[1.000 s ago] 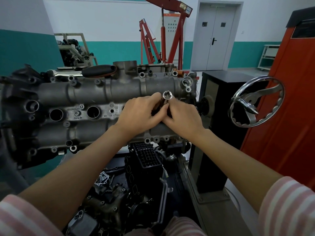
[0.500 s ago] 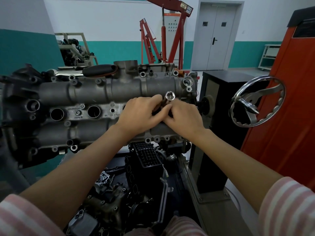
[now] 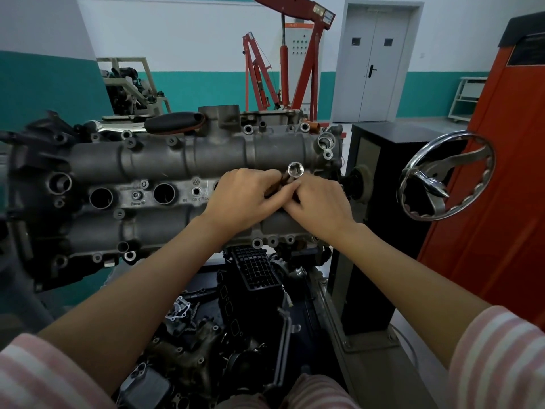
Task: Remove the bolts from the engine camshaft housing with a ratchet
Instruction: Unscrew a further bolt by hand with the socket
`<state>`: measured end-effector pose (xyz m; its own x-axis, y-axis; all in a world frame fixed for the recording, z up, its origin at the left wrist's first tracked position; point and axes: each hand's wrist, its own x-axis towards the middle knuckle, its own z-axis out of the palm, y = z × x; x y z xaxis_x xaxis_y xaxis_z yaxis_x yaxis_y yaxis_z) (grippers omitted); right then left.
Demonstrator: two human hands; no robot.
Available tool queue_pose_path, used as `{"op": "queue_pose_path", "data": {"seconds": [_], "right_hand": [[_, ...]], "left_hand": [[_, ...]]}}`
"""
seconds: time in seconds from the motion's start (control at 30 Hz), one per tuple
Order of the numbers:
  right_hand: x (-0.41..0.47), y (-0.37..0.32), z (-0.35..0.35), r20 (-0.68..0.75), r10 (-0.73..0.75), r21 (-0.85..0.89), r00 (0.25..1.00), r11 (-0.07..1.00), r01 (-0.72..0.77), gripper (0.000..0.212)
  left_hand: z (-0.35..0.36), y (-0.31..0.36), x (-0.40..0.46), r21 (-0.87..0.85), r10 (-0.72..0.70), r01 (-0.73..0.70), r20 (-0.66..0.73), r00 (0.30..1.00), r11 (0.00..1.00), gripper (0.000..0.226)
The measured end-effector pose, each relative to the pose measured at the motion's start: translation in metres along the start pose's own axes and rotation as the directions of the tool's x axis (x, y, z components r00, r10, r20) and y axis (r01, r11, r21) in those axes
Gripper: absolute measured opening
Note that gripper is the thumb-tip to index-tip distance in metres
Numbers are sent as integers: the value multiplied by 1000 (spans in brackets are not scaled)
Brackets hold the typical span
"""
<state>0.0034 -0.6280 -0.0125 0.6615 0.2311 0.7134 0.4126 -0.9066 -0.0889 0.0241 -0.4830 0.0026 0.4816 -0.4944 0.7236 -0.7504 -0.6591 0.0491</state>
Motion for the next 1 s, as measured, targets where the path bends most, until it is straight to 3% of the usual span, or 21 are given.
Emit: {"op": "queue_pose_path", "data": {"seconds": [0.17,0.27,0.57,0.77,1.0], "right_hand": [[3,1,0,53,23,-5,998,1000,-23,37],[3,2,0,46,23,-24,999,999,-22,35],[2,3,3,46,1,-33,999,999,0,33],[3,2,0,43,15,-11,999,1000,-15,47],[4,2,-1,94,38,-33,995,999,-35,40]], "left_hand": [[0,1,1,-34,-15,15,-22,1000,999,41],[1,1,1,-35,-9,8,-33,999,999,28],[0,0,0,-52,6,-8,-32,999,999,47],[1,2,1,-18,22,-23,-40,999,1000,21],[1,-2,-1,-47,12,-15,-64,998,999,32]]}}
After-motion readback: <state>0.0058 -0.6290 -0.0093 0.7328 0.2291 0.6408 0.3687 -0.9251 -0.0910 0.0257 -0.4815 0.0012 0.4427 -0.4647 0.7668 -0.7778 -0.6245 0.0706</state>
